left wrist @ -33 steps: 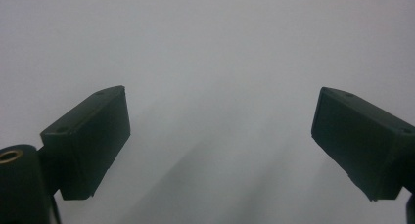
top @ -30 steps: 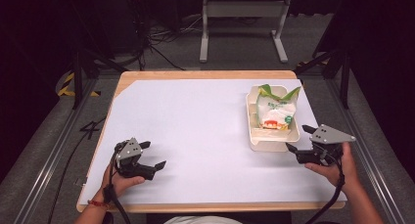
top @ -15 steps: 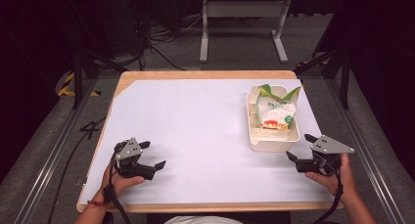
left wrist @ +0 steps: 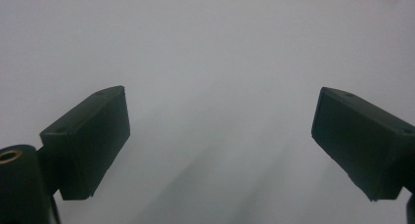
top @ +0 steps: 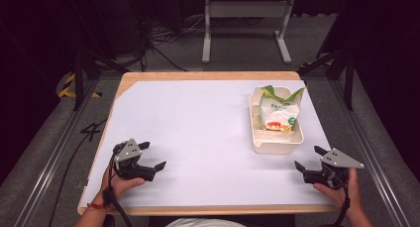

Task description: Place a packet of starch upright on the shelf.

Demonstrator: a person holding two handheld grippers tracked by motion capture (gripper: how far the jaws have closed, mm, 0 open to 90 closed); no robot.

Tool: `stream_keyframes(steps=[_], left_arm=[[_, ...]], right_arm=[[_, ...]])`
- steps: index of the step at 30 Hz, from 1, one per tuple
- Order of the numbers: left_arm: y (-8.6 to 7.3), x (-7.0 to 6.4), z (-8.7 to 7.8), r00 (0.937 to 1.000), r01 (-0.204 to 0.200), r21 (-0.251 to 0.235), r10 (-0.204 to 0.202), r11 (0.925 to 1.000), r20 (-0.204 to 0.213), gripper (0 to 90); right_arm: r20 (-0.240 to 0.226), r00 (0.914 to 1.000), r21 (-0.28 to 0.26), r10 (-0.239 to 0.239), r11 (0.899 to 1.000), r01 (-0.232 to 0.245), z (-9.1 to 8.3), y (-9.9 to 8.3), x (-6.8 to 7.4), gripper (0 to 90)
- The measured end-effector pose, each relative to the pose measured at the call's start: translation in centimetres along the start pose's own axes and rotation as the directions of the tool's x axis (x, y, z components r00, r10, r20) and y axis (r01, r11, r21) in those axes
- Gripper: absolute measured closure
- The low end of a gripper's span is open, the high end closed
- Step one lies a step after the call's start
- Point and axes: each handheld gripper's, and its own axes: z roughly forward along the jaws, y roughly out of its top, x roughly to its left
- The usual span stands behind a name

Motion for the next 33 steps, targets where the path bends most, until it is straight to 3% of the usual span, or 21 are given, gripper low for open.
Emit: stream_keyframes(steps=[5, 14, 19, 33], left_arm=[[0.2, 0.3, -0.2, 0.9999, -0.008, -0.011, 0.008, 0.9999, -0.012, 8.1], [0.0, 0.5, -0.6, 0.9997, -0.014, -0.019, 0.014, 0.9997, -0.021, 8.1], [0.1, 0.6, -0.4, 0.9997, -0.009, -0.016, 0.008, 0.9998, -0.025, 8.1], [0.3, 0.8, -0.3, 0.9994, -0.004, -0.016, 0.004, 0.9999, -0.034, 8.1]], right_arm=[[0.021, 0.9996, -0.045, -0.019, 0.999, 0.02, -0.8, 0.1, 0.3, 12.2], [0.052, 0.9972, -0.042, -0.053, 0.998, 0.055, -1.2, 0.2, 0.8, 12.5], [0.053, 0.998, -0.041, -0.034, 0.999, 0.036, -1.2, 0.1, 0.5, 12.5], [0.042, 0.9983, -0.035, -0.041, 0.998, 0.043, -1.2, -0.1, 0.6, 12.5]])
